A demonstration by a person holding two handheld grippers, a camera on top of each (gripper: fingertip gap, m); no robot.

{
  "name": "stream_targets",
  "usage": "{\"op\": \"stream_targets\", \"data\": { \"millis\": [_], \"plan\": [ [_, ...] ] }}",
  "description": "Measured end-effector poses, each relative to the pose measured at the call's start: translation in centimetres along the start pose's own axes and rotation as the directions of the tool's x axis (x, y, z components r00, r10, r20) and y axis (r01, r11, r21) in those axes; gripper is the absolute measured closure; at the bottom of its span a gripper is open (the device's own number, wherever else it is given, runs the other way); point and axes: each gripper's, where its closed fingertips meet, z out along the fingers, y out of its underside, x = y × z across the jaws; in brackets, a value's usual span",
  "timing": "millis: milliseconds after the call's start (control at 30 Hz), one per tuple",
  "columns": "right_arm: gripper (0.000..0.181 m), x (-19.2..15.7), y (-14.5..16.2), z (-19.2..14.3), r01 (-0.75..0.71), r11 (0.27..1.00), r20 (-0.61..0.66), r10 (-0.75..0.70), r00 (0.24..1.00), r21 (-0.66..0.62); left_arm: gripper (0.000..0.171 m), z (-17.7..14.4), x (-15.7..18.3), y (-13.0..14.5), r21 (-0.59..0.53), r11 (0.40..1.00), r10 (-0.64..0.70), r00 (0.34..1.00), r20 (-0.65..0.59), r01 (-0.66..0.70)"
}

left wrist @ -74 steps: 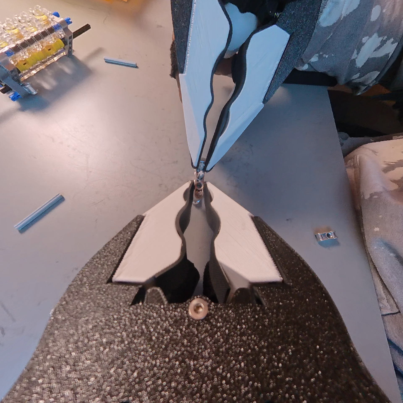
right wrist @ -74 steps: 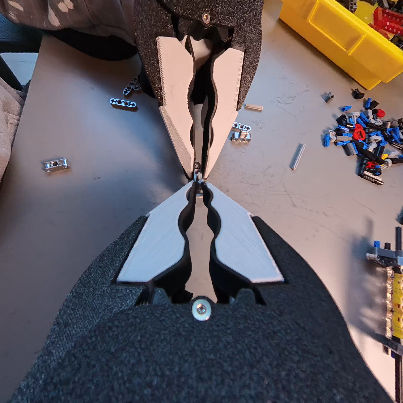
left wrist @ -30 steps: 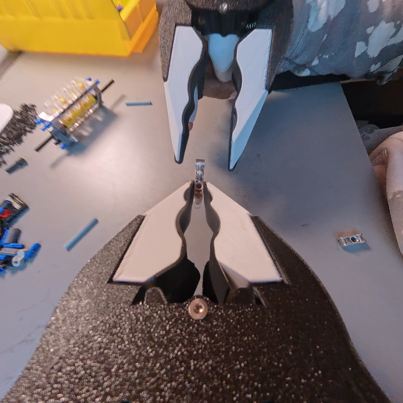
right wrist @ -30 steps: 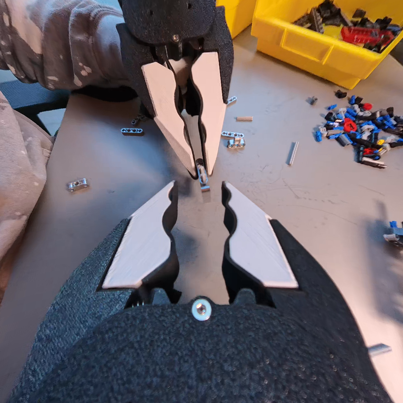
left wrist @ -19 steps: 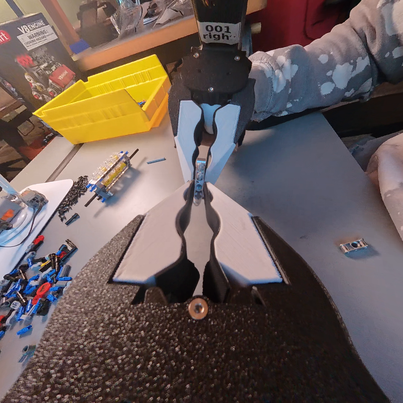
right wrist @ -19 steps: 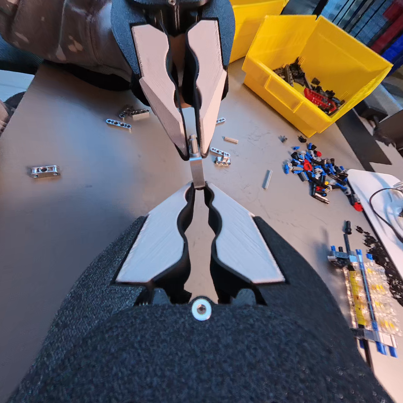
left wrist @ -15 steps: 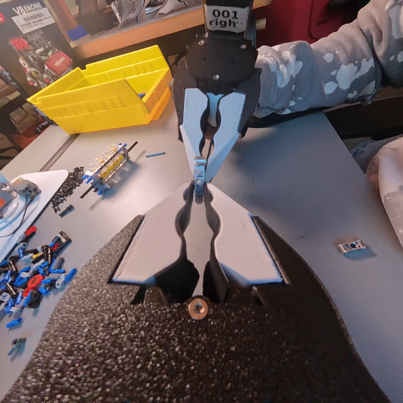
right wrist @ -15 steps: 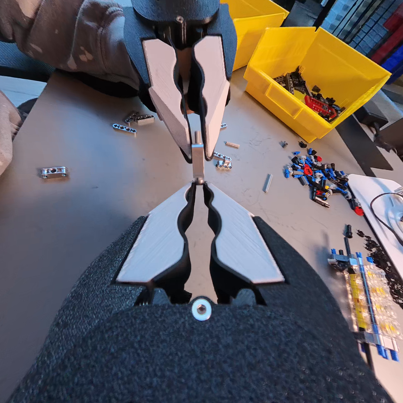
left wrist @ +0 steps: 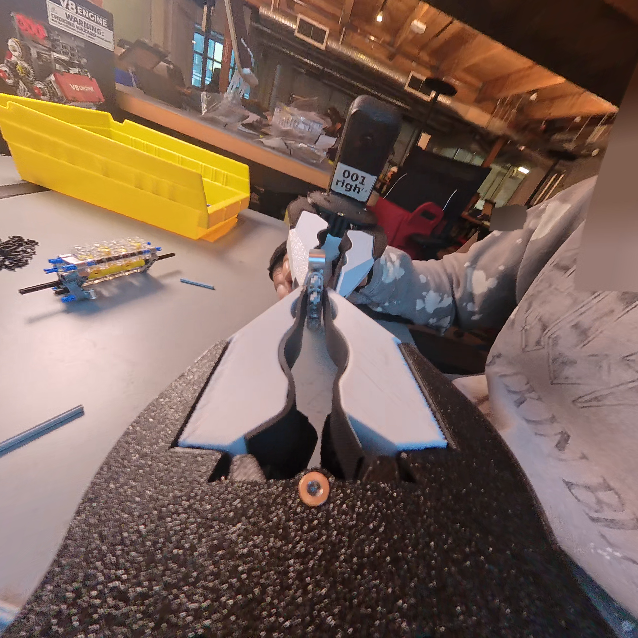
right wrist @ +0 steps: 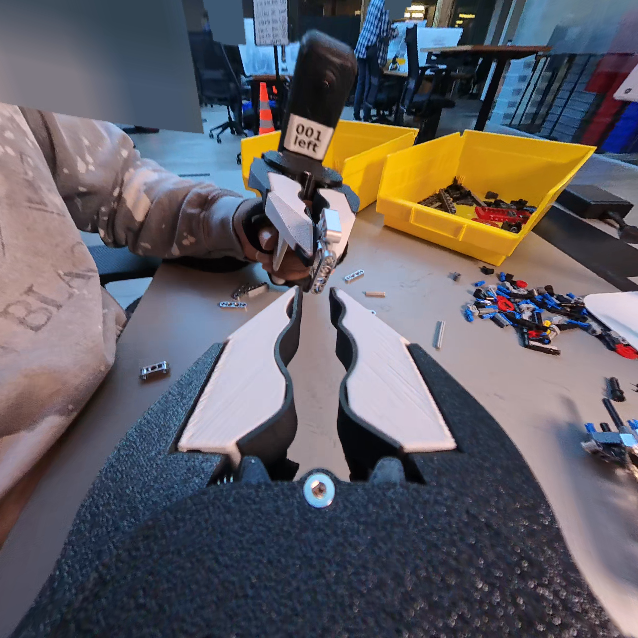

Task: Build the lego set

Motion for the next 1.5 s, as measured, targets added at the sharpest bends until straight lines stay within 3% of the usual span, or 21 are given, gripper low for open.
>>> {"op": "stream_targets", "data": {
  "millis": [167,267,433,567,667,967,1267,1500],
  "plan": [
    [0.174,0.0,-1.2,0.1,-0.072,0.995,0.018,0.070,0.997,0.070,0.165,0.6,0.5,0.1,0.021,0.999,-0.037,0.998,-0.042,0.038],
    [0.176,-0.2,-1.2,-0.2,-0.122,0.991,0.057,0.118,0.991,0.058,0.164,0.8,0.5,0.7,-0.020,0.999,-0.034,0.999,-0.043,0.033],
    [0.176,-0.1,0.5,-0.8,-0.122,0.988,0.052,0.127,0.991,-0.093,0.162,0.8,-0.1,3.1,-0.190,0.982,0.020,1.000,-0.005,-0.021],
    [0.176,-0.2,2.5,-1.2,-0.127,0.964,0.045,0.141,0.989,-0.232,0.162,0.8,-0.7,5.6,-0.363,0.925,0.128,0.992,0.014,-0.114],
    [0.176,-0.5,3.8,-1.0,-0.142,0.944,0.046,0.163,0.986,-0.298,0.163,1.1,-0.9,6.9,-0.439,0.891,0.130,0.991,0.009,-0.113],
    [0.175,-1.1,3.5,-0.8,-0.167,0.947,0.091,0.198,0.976,-0.274,0.166,1.8,0.2,7.4,-0.442,0.897,-0.042,0.999,-0.029,0.025],
    [0.175,-1.6,3.8,-0.4,-0.120,0.954,0.116,0.157,0.981,-0.273,0.166,1.6,0.4,8.5,-0.505,0.863,0.017,1.000,-0.016,-0.023],
    [0.176,-2.6,6.6,0.2,-0.020,0.904,0.114,0.076,0.991,-0.427,0.167,1.8,0.3,10.4,-0.601,0.795,0.105,0.994,-0.003,-0.086]
  ]
}}
